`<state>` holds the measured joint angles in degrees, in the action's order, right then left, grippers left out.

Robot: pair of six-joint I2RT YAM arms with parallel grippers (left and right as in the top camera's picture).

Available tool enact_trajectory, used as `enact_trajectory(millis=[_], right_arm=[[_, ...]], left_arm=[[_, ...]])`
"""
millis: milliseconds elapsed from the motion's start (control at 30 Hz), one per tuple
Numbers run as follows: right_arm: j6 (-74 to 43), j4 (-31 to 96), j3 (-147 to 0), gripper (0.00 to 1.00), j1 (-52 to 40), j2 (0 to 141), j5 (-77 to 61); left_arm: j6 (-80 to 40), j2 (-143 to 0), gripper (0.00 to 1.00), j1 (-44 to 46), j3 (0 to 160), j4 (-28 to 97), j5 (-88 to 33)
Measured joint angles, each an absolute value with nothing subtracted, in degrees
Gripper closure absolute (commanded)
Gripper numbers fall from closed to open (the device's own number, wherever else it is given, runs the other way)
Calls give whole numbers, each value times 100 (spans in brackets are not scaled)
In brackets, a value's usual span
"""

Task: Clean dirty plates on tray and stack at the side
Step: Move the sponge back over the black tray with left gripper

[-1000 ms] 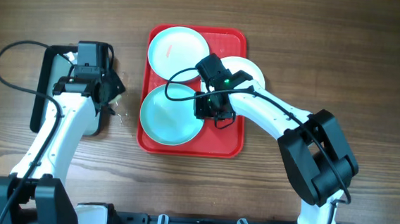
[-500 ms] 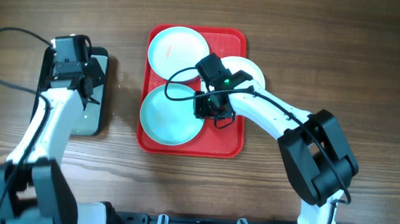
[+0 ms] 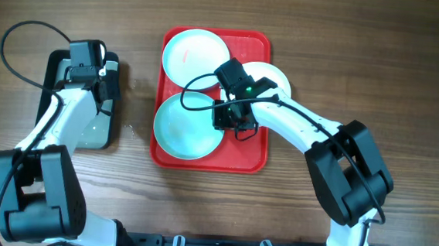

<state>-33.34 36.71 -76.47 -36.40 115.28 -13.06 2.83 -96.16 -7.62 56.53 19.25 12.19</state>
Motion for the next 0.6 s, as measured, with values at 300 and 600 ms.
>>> enact_trajectory(millis=[300,600], right_arm=[[-3334,3651,-7647,67,-3640,11531,-1306],[-3334,3632,-7647,67,-3640,11531,-1306]], left_arm=[[729,-9723,96,-762,5653,1946,1221],[794,-10084,96,-762,5653,1984,1212]])
